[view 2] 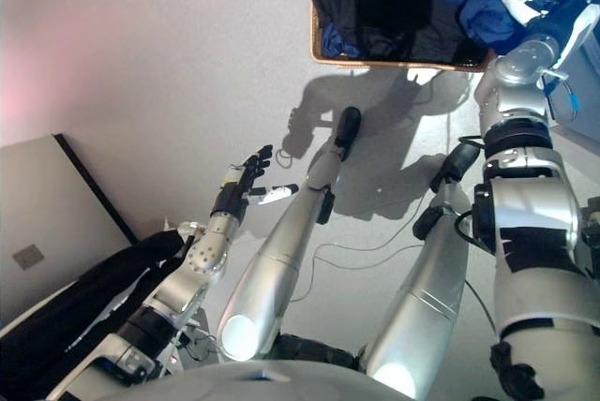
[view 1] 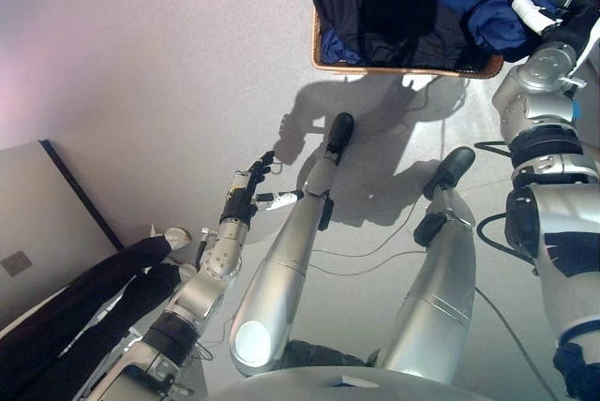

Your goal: Put the clothes in the basket into the washing machine.

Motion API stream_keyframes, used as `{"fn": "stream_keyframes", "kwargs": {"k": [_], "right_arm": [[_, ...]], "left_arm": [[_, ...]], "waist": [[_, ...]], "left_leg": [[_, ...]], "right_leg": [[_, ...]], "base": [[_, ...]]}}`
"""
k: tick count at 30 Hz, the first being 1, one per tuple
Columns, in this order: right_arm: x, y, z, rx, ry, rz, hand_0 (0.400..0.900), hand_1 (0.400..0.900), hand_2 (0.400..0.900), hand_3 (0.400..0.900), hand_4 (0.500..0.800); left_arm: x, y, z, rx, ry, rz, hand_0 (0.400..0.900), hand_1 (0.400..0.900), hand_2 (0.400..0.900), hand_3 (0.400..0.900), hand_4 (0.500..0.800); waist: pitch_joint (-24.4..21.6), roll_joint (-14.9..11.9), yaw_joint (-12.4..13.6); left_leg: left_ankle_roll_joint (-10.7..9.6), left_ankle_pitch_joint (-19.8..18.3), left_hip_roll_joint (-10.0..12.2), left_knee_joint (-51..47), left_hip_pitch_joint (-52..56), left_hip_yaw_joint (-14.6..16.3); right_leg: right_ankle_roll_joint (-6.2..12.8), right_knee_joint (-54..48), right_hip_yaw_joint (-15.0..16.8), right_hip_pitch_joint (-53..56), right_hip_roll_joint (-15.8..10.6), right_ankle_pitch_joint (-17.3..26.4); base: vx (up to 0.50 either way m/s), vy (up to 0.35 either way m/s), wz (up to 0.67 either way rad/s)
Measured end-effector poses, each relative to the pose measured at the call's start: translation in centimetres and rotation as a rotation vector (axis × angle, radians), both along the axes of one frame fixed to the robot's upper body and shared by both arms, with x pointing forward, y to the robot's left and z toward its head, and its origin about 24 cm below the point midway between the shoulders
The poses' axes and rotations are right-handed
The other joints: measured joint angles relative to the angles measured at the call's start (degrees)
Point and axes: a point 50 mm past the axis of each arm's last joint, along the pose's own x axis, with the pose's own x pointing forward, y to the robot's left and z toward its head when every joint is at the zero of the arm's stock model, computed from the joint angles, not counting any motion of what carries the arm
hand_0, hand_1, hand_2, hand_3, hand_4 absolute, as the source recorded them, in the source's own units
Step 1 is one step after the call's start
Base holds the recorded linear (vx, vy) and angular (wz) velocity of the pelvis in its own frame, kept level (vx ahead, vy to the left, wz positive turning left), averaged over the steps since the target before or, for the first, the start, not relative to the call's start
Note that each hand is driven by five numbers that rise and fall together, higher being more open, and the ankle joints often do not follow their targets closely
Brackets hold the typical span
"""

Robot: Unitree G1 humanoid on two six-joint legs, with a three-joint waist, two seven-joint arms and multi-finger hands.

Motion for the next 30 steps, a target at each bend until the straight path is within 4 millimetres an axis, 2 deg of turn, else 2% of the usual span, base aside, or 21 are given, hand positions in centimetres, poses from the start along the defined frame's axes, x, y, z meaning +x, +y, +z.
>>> {"fn": "stream_keyframes", "kwargs": {"k": [3, 6, 8, 13, 20, 21, 22, 26, 30], "right_arm": [[0.5, 3.3, 0.9, 0.265, -0.227, 0.113, 0.4, 0.4, 0.4, 0.4, 0.5], [0.4, 4.3, 1.1, 0.433, -0.347, 0.135, 0.4, 0.4, 0.4, 0.4, 0.5], [0.3, 4.4, 1.2, 0.505, -0.408, 0.126, 0.4, 0.4, 0.4, 0.4, 0.5], [-0.7, 4.1, 3.7, 0.618, -0.604, 0.133, 0.4, 0.4, 0.4, 0.4, 0.5], [-1.3, 3.1, 7.0, 0.693, -0.736, 0.118, 0.4, 0.4, 0.4, 0.4, 0.5], [-1.4, 2.9, 7.6, 0.705, -0.753, 0.121, 0.6, 0.6, 0.6, 0.6, 0.62], [-1.5, 2.7, 8.1, 0.728, -0.77, 0.126, 0.9, 0.9, 0.9, 0.9, 0.8], [-1.5, 1.5, 9.3, 0.797, -0.805, 0.14, 0.9, 0.9, 0.9, 0.9, 0.8], [-1.0, 1.4, 8.1, 0.857, -0.773, 0.122, 0.9, 0.9, 0.9, 0.9, 0.8]], "left_arm": [[0.0, 0.1, -0.4, -0.002, 0.019, 0.012, 0.9, 0.9, 0.9, 0.9, 0.8], [0.0, 0.0, -0.7, -0.013, 0.044, 0.02, 0.9, 0.9, 0.9, 0.9, 0.8], [-0.1, 0.1, -1.1, -0.011, 0.061, 0.025, 0.9, 0.9, 0.9, 0.9, 0.8], [-0.1, 0.3, -1.4, -0.022, 0.079, 0.036, 0.9, 0.9, 0.9, 0.9, 0.8], [0.0, 0.7, -1.3, -0.032, 0.087, 0.034, 0.9, 0.9, 0.9, 0.9, 0.8], [0.0, 0.8, -1.3, -0.031, 0.089, 0.031, 0.9, 0.9, 0.9, 0.9, 0.8], [-0.1, 0.9, -1.4, -0.028, 0.094, 0.025, 0.9, 0.9, 0.9, 0.9, 0.8], [-0.2, 1.0, -1.8, -0.021, 0.115, 0.012, 0.9, 0.9, 0.9, 0.9, 0.8], [-0.3, 0.9, -2.0, -0.027, 0.124, 0.01, 0.9, 0.9, 0.9, 0.9, 0.8]], "waist": [[0.0, 0.0, -1.7], [0.01, -0.02, -2.47], [0.01, -0.02, -3.39], [0.0, 0.01, -4.86], [-0.11, 0.18, -4.91], [-0.14, 0.23, -4.73], [-0.17, 0.28, -4.64], [-1.44, 2.21, -4.03], [-3.12, 4.69, -3.44]], "left_leg": [[0.29, 0.1, 1.46, -0.88, 0.68, 1.85], [0.51, 0.16, 2.29, -2.9, 3.68, 3.66], [0.45, 0.32, 2.45, -4.77, 6.4, 4.5], [1.07, 0.92, 2.53, -8.2, 11.4, 7.01], [1.22, 1.02, 2.58, -10.96, 16.95, 8.4], [1.25, 1.05, 2.55, -11.24, 17.44, 8.52], [1.25, 1.26, 2.47, -11.65, 18.03, 8.61], [1.42, 2.15, 2.15, -12.82, 18.49, 8.11], [1.54, 2.34, 1.61, -12.98, 18.29, 7.47]], "right_leg": [[0.0, -3.93, 1.19, 0.94, 1.82, 2.39], [0.22, -7.24, 2.56, 3.39, 2.85, 4.15], [0.34, -8.93, 3.07, 5.6, 3.1, 4.59], [0.78, -12.38, 5.06, 9.0, 3.54, 6.03], [1.29, -13.81, 6.77, 12.75, 3.94, 6.53], [1.32, -13.82, 6.92, 13.02, 3.93, 6.5], [1.35, -13.81, 7.07, 13.31, 3.92, 6.48], [1.47, -13.8, 6.65, 13.63, 3.49, 6.37], [1.67, -13.7, 6.25, 13.63, 2.89, 6.22]], "base": [[0.04, 0.0, -0.41], [0.04, 0.003, -0.23], [0.06, 0.026, -0.27], [0.07, 0.035, -0.24], [0.05, 0.024, -0.02], [0.05, 0.022, 0.1], [0.04, 0.014, 0.1], [0.02, -0.002, 0.09], [0.0, 0.0, 0.06]]}}
